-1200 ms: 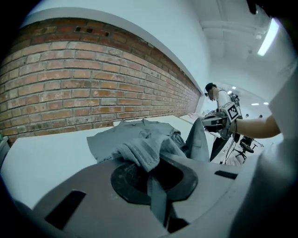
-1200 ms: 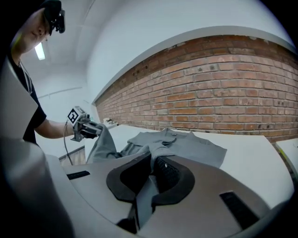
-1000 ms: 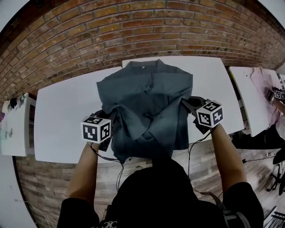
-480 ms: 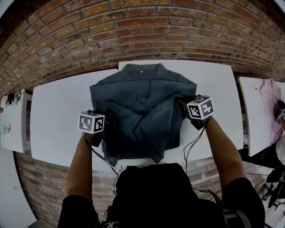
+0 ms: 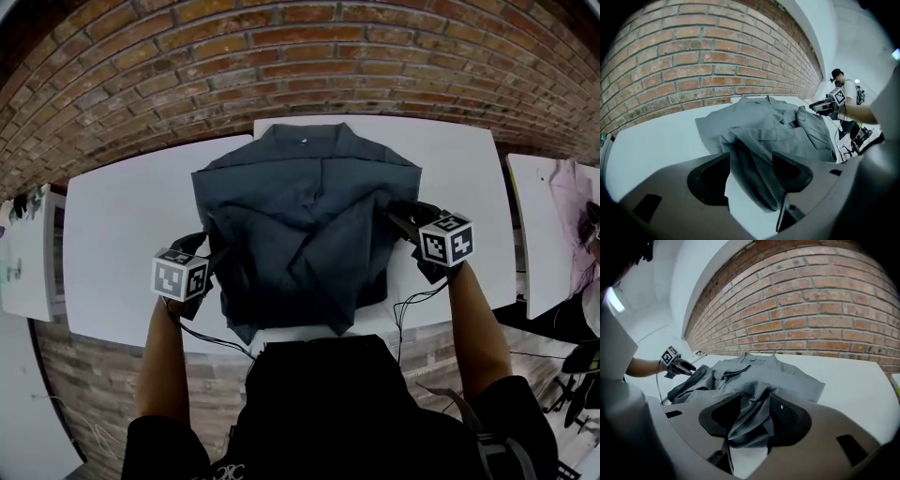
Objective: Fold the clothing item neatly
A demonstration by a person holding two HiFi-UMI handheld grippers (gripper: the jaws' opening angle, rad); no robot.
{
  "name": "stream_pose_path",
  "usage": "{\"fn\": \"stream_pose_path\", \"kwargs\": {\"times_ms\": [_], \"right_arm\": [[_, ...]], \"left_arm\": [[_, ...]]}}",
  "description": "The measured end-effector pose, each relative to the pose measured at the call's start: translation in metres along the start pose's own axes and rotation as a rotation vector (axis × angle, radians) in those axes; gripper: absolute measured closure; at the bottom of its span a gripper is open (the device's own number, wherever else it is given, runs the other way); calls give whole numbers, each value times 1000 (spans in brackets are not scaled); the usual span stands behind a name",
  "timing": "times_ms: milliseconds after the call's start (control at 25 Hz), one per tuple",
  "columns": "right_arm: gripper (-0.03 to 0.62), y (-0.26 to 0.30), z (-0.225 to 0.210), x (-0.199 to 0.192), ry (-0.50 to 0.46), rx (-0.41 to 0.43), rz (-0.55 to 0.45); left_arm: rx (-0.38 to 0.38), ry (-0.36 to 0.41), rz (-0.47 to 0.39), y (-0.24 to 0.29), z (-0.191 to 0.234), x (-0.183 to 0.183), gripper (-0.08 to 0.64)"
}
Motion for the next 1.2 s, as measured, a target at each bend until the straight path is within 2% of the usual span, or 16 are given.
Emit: {"fn": "stream_pose_path", "kwargs": {"times_ms": [80,200,400,600,720,920,1040,1080,1120,1160,1200], "right_arm": [[422,-19,6,-10,45,-48,-30],[422,-47,38,-31,74,-60,-60],[422,-75,121,-75,19,-47,-22],[423,-80,181,-121,-47,-77,59],[422,-83,197,-138,-74,-115,93],[422,-74,207,-159,-26,-170,152],[423,-65,208,-165,38,-200,158],[428,-63,207,-165,63,-222,154],[482,-62,206,-165,76,-254,150],[569,-63,206,-164,78,-284,148],[583,-64,207,-162,75,-301,143]], "left_arm": [[-3,22,-12,-15,-4,-12,299],[-34,57,-15,-32,-19,-38,299],[-125,115,43,-40,-54,-86,299],[-164,187,83,-35,-80,-114,299],[-184,223,124,-28,-90,-124,299],[-173,241,136,-15,-91,-127,301],[-132,268,144,-6,-89,-123,304],[-107,277,146,-6,-87,-121,333],[-79,281,143,-7,-86,-118,399],[-56,278,136,-8,-84,-114,483],[-46,269,127,-10,-83,-111,548]]}}
Point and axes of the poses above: the fingertips, and each gripper's own axes: y forward along the fingers, z to its left, x out of its top, the point moved 9 cm from there along -y, backward along the fingers, and after that the axes turned 14 degrees about -x, right-handed, at the moved point
